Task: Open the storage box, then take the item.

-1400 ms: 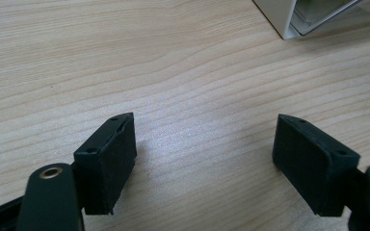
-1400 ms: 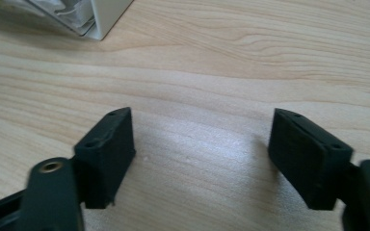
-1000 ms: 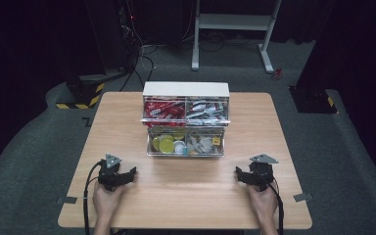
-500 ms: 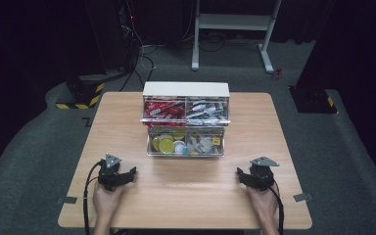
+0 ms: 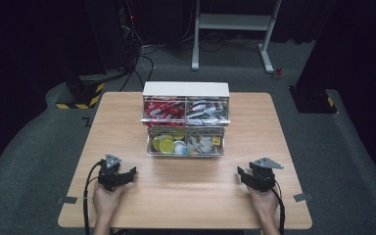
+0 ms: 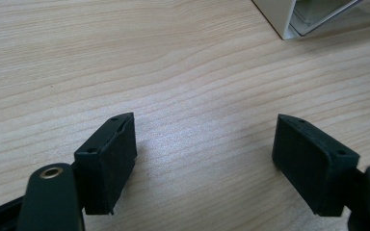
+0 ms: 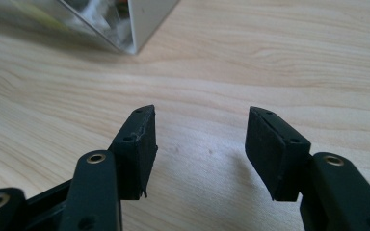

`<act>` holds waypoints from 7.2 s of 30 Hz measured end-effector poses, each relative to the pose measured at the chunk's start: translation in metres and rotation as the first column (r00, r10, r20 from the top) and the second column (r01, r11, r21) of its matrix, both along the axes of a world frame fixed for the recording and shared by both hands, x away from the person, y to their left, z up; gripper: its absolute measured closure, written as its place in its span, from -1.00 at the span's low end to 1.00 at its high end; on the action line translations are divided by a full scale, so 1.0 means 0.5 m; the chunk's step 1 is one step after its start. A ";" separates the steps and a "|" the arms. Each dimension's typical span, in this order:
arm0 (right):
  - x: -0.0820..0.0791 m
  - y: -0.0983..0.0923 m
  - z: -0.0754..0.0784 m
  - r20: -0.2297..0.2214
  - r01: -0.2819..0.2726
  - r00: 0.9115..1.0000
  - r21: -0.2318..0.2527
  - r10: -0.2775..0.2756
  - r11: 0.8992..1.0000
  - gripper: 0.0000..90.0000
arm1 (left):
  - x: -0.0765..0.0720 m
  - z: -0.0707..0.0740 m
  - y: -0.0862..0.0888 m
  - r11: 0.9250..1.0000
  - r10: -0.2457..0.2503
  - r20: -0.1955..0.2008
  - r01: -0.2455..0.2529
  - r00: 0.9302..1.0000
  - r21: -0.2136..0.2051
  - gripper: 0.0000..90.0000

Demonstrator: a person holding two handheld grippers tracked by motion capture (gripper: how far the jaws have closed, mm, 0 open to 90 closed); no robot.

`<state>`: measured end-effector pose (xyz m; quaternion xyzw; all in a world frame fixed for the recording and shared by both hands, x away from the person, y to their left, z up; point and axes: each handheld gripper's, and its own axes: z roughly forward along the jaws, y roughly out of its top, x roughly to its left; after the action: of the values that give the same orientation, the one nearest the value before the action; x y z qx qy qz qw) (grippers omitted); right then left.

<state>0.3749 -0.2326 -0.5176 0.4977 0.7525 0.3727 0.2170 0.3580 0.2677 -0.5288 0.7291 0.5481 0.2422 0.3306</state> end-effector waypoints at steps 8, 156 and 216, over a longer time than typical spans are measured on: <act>-0.007 0.014 0.017 0.025 -0.042 0.999 0.026 0.041 0.999 0.06 | 0.000 0.000 0.000 1.000 -0.001 0.000 0.001 1.000 0.003 -0.47; 0.142 0.198 0.405 0.276 -0.377 0.904 0.157 0.326 0.913 0.42 | -0.011 0.034 -0.018 0.995 -0.036 0.043 0.039 0.998 -0.087 -0.45; 0.166 0.189 0.426 0.252 -0.349 0.919 0.159 0.304 0.924 0.42 | 0.048 0.274 -0.047 0.929 -0.200 0.204 0.252 0.958 -0.270 -0.32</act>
<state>0.4581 -0.1381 -0.3047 0.3391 0.7548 0.5308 0.1832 0.3821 0.2443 -0.3918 0.7067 0.4591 0.1809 0.5071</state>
